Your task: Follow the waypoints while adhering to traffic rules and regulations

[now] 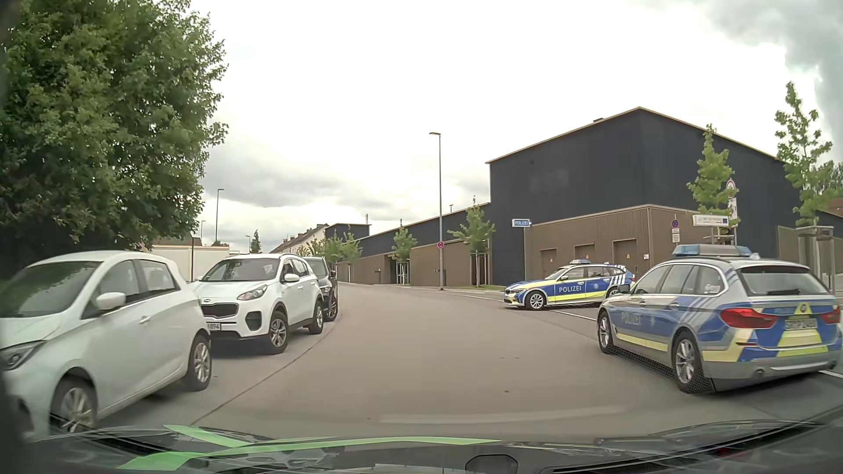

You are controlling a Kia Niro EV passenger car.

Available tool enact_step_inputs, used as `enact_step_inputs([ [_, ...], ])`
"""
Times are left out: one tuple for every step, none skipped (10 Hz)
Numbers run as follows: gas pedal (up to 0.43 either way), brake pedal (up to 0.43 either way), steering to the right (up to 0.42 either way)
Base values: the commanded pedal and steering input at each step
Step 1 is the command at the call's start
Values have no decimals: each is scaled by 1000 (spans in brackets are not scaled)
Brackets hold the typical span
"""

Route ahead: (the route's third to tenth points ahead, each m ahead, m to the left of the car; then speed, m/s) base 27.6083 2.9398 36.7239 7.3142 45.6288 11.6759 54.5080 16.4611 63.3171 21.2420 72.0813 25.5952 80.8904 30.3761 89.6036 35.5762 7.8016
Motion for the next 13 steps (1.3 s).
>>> enact_step_inputs([
  [0,85,-8],
  [0,79,-10],
  [8,79,-10],
  [20,79,-10],
  [59,55,-10],
  [59,0,-10],
  [59,0,-10],
  [59,0,-11],
  [59,0,-14],
  [59,0,-19],
  [67,0,-25],
  [87,0,-28],
  [98,0,-29],
])
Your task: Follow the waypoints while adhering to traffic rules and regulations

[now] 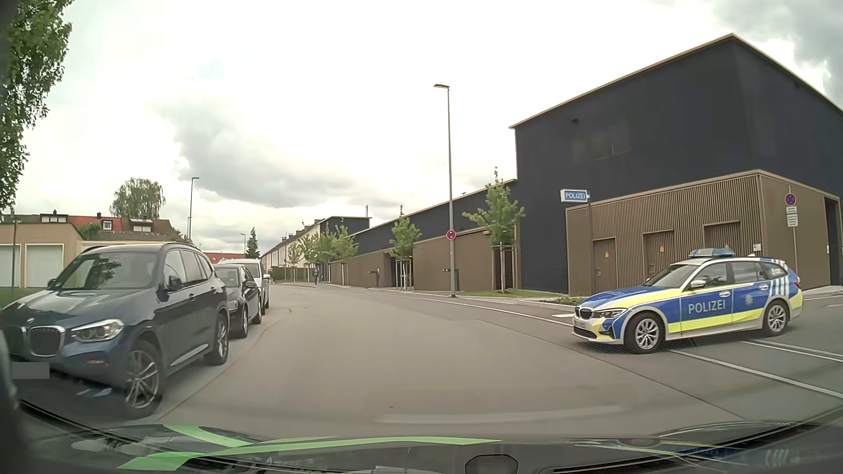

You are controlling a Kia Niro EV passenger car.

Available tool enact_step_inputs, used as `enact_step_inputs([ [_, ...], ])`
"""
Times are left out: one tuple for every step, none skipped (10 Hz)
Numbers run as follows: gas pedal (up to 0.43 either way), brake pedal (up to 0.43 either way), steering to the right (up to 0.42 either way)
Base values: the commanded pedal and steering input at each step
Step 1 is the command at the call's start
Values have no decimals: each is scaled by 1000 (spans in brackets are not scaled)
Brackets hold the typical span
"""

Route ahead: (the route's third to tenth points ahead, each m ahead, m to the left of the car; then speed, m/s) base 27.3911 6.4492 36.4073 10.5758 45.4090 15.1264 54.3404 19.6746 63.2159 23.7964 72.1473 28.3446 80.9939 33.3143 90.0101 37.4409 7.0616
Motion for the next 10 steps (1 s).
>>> enact_step_inputs([
  [98,0,-30],
  [98,0,-30],
  [98,0,-30],
  [110,0,-30],
  [118,0,-30],
  [118,0,-30],
  [118,0,-31],
  [130,0,-34],
  [130,0,-36],
  [130,0,-42],
])
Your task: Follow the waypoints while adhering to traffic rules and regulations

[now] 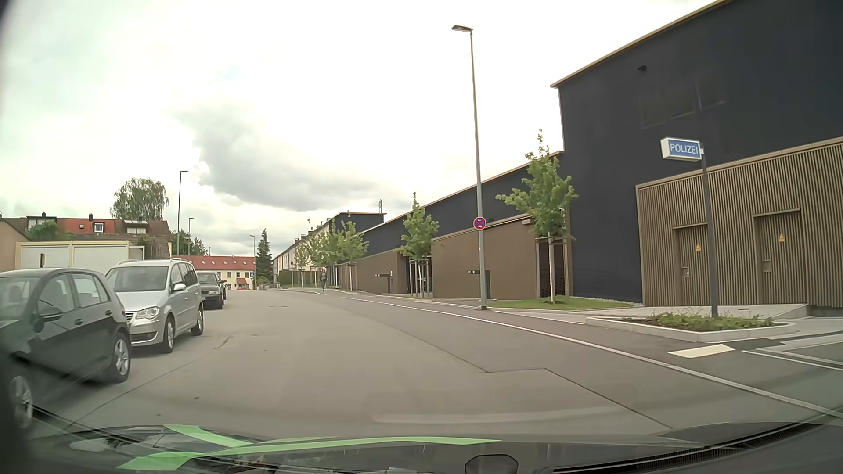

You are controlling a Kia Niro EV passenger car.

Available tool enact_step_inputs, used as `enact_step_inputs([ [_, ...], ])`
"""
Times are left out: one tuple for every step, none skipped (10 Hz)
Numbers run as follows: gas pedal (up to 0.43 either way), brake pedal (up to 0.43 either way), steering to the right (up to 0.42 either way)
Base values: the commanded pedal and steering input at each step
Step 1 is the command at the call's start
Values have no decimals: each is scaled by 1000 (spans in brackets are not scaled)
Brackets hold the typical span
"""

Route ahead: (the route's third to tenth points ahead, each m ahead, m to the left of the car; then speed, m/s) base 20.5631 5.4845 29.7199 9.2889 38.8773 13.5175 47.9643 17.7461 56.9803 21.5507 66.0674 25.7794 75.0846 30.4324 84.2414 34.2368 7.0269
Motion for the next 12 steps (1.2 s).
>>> enact_step_inputs([
  [130,0,-47],
  [130,0,-51],
  [138,0,-57],
  [138,0,-62],
  [138,0,-65],
  [138,0,-70],
  [138,0,-71],
  [138,0,-71],
  [138,0,-72],
  [138,0,-73],
  [138,0,-74],
  [138,0,-74],
])
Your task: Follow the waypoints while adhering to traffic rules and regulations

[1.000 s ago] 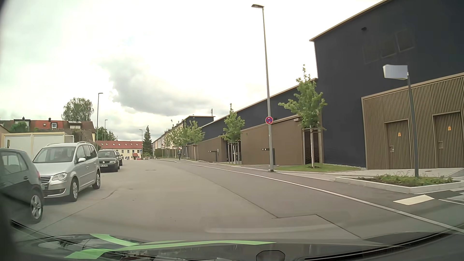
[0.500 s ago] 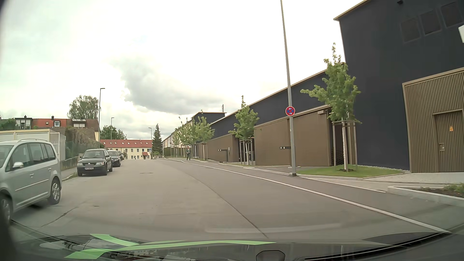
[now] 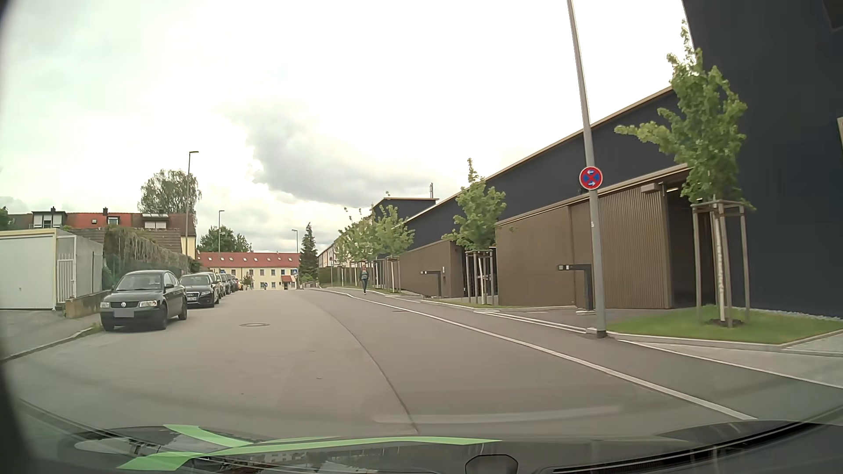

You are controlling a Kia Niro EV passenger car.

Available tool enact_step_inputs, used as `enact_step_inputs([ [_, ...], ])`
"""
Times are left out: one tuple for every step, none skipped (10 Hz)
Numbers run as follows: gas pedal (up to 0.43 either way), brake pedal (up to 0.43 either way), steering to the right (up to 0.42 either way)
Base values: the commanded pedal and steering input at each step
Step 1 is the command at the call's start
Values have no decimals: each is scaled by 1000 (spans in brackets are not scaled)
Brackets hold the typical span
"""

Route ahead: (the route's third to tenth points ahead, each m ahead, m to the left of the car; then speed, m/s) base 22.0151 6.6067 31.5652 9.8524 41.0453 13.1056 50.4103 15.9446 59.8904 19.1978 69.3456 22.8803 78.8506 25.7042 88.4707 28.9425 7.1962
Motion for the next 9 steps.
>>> enact_step_inputs([
  [138,0,-74],
  [138,0,-74],
  [138,0,-75],
  [138,0,-77],
  [138,0,-77],
  [138,0,-80],
  [130,0,-82],
  [130,0,-82],
  [130,0,-81],
])
